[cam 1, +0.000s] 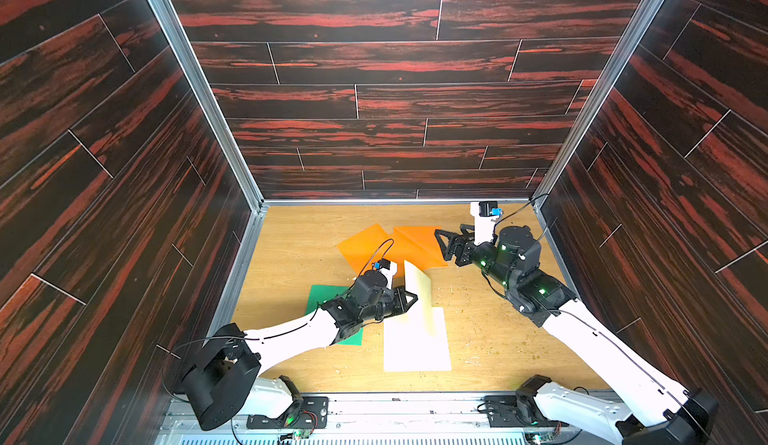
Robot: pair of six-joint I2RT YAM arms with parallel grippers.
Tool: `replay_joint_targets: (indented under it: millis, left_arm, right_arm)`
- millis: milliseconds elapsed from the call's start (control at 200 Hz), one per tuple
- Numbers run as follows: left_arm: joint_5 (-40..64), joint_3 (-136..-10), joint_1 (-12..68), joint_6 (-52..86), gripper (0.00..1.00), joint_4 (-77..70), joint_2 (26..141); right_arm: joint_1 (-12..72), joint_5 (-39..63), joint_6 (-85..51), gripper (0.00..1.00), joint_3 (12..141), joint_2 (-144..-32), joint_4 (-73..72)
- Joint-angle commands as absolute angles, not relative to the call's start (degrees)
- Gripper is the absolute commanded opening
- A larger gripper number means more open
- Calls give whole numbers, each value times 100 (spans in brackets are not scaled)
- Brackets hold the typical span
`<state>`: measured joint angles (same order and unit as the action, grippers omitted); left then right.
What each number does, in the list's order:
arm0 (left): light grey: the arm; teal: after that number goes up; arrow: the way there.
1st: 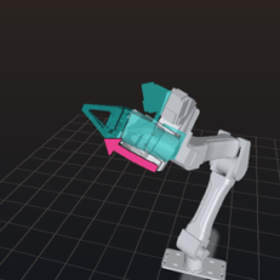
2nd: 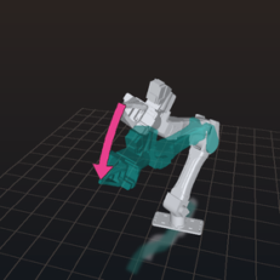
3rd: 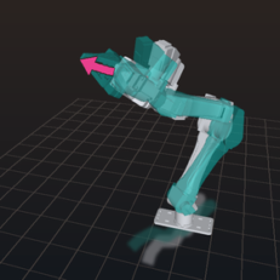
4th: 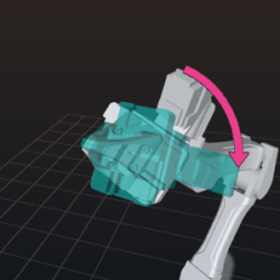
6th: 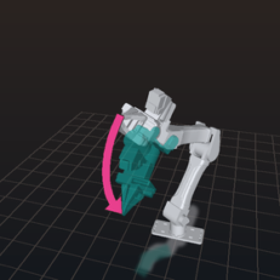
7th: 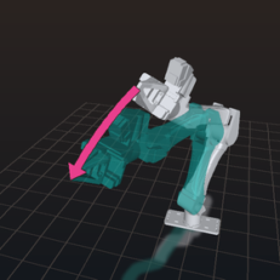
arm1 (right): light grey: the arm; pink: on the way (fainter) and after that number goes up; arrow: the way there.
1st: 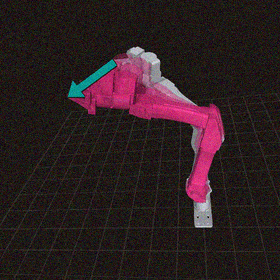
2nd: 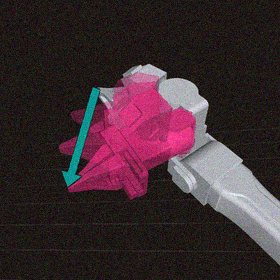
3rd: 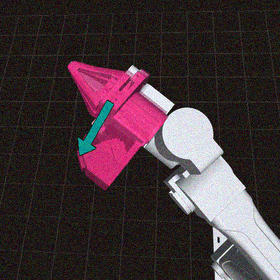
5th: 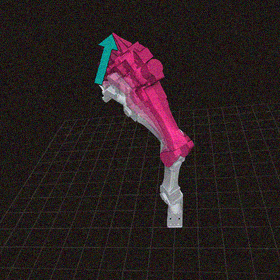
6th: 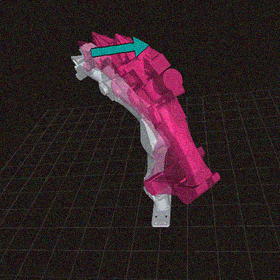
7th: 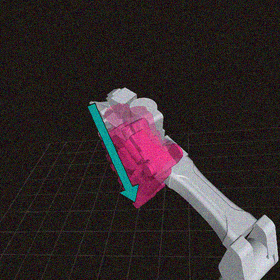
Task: Sort the scattered colored papers by color
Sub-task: Place the colored paper.
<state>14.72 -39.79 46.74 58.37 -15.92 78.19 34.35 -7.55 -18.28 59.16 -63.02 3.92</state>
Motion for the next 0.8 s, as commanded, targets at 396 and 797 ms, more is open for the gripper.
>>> replay_joint_targets:
  millis: [396, 797]
  left_arm:
    - [1052, -3970, 5398, 6366, 0, -2531, 7782]
    - [1064, -3764, 5598, 6739, 0, -3030, 8187]
  right_arm:
    - [3455, -693, -1907, 88, 5743, -6732, 375]
    - [3454, -799, -1872, 88, 5776, -6629, 386]
